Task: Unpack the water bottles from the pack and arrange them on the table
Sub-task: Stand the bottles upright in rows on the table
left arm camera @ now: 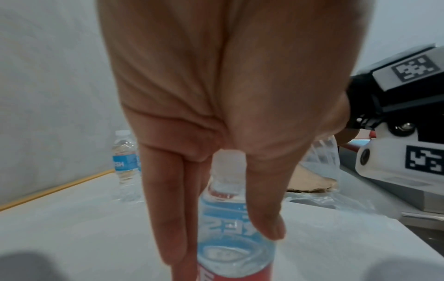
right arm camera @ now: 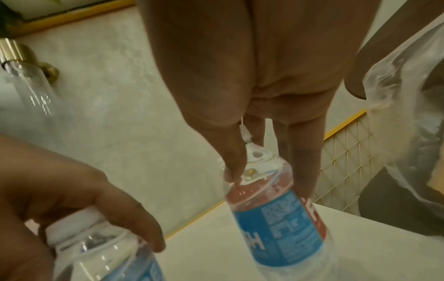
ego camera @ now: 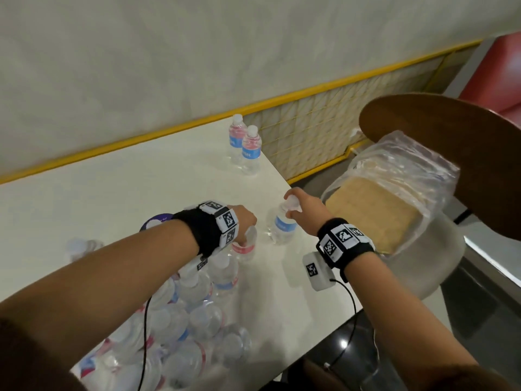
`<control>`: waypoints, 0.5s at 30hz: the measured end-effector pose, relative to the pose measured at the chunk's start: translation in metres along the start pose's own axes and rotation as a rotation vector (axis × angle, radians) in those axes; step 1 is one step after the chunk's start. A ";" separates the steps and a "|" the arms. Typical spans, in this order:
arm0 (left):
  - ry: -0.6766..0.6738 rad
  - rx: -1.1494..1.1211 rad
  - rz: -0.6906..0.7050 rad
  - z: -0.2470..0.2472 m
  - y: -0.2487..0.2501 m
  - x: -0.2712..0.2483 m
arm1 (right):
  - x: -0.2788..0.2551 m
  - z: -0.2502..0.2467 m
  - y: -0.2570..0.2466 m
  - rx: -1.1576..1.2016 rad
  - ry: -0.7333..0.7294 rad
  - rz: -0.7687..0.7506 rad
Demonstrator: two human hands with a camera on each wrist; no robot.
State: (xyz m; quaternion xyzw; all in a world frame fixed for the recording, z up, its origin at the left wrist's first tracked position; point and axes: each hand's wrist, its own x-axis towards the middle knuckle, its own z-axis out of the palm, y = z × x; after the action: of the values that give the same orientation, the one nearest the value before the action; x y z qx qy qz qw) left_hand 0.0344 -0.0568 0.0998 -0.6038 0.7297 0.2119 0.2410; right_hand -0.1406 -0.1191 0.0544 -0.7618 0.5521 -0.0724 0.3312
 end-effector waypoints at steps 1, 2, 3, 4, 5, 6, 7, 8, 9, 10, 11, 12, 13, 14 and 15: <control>0.008 0.003 -0.011 -0.001 -0.004 0.000 | 0.006 0.001 -0.001 -0.002 0.003 -0.004; 0.014 0.000 -0.021 -0.001 -0.009 0.000 | 0.012 0.000 -0.002 -0.002 0.009 -0.016; 0.018 -0.004 -0.030 -0.003 -0.015 0.001 | 0.019 -0.001 -0.003 -0.001 0.014 -0.029; 0.016 -0.007 -0.039 -0.005 -0.020 0.002 | 0.027 -0.002 -0.004 -0.004 0.017 -0.037; 0.012 -0.001 -0.047 -0.007 -0.025 0.004 | 0.034 -0.005 -0.005 -0.017 0.016 -0.042; 0.002 0.005 -0.055 -0.009 -0.031 0.006 | 0.043 -0.007 -0.006 -0.038 0.017 -0.055; -0.008 0.007 -0.063 -0.011 -0.037 0.007 | 0.052 -0.010 -0.007 -0.061 0.015 -0.068; -0.017 0.002 -0.072 -0.012 -0.043 0.009 | 0.062 -0.013 -0.009 -0.080 0.009 -0.077; -0.017 -0.004 -0.079 -0.014 -0.048 0.010 | 0.072 -0.016 -0.011 -0.098 -0.002 -0.079; -0.015 -0.004 -0.084 -0.016 -0.054 0.011 | 0.081 -0.019 -0.014 -0.122 -0.014 -0.084; -0.016 -0.002 -0.089 -0.017 -0.058 0.011 | 0.090 -0.022 -0.017 -0.150 -0.025 -0.091; -0.016 -0.004 -0.099 -0.018 -0.063 0.012 | 0.099 -0.024 -0.019 -0.177 -0.035 -0.100; -0.010 -0.007 -0.108 -0.019 -0.068 0.012 | 0.107 -0.026 -0.021 -0.201 -0.043 -0.110; 0.000 -0.016 -0.119 -0.019 -0.073 0.013 | 0.115 -0.027 -0.024 -0.221 -0.052 -0.121; 0.010 -0.029 -0.133 -0.020 -0.077 0.013 | 0.122 -0.028 -0.026 -0.239 -0.061 -0.132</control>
State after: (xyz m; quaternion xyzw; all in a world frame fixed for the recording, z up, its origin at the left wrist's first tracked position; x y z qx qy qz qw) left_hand 0.1060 -0.0927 0.1064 -0.6555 0.6859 0.2027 0.2423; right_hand -0.0867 -0.2344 0.0599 -0.8322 0.4952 -0.0043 0.2492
